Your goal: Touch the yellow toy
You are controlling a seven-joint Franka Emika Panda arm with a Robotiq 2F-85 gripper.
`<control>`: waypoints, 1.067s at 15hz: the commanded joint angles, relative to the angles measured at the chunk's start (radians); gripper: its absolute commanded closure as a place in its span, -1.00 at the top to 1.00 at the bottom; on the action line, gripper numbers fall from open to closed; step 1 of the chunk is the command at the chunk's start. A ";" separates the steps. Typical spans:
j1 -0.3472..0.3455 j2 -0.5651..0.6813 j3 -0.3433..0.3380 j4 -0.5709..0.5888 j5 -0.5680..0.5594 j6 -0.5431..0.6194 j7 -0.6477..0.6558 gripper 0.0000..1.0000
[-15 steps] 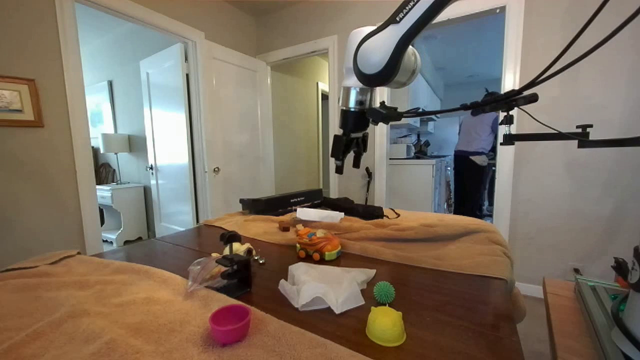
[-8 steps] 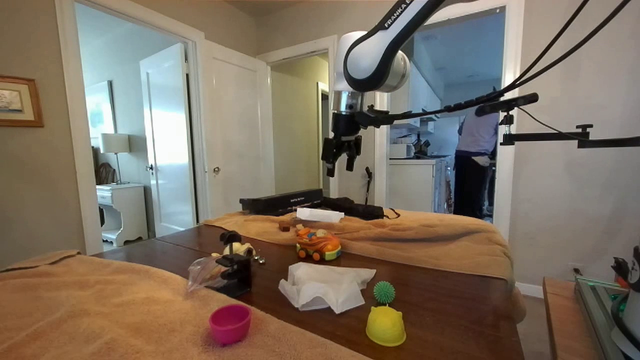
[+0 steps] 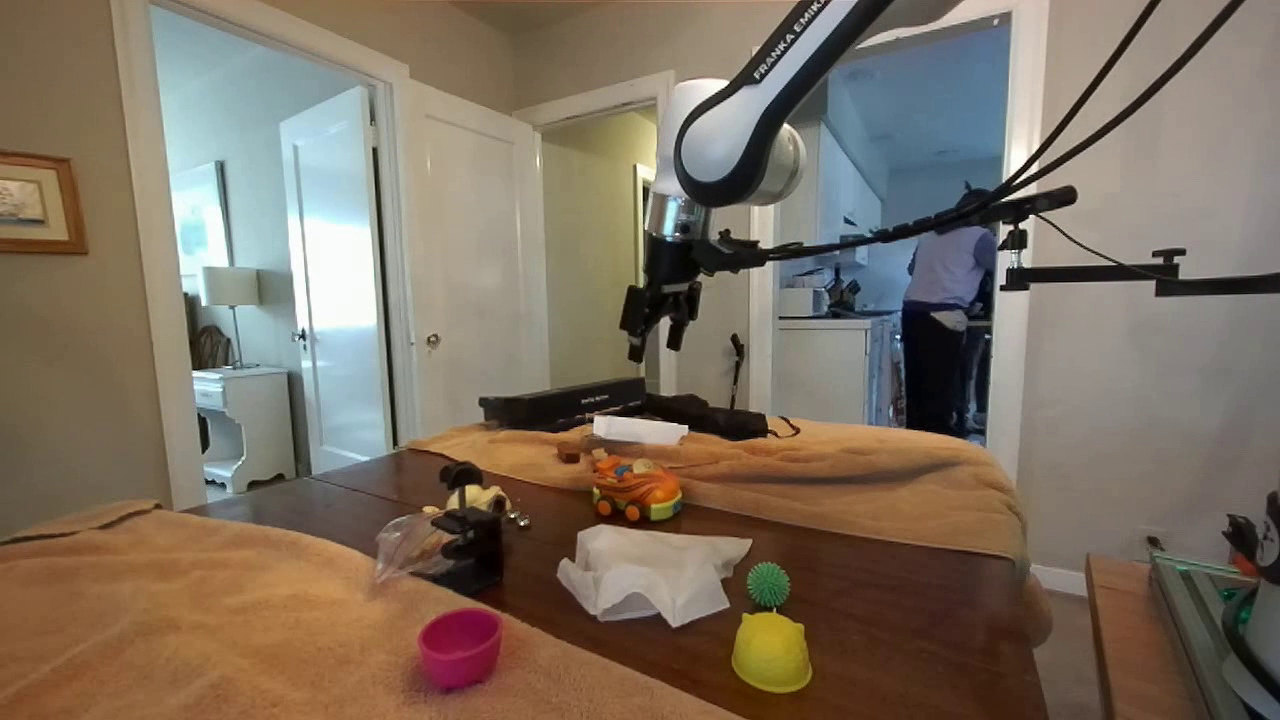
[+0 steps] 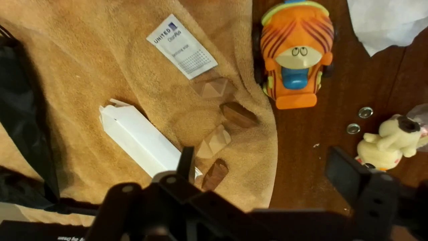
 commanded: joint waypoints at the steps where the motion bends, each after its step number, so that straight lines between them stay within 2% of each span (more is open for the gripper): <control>1: 0.003 0.099 0.025 0.085 0.038 0.070 -0.034 1.00; 6: 0.022 0.184 0.057 0.160 0.059 0.079 -0.009 1.00; 16: 0.138 0.267 0.052 0.234 0.004 0.131 0.068 1.00</control>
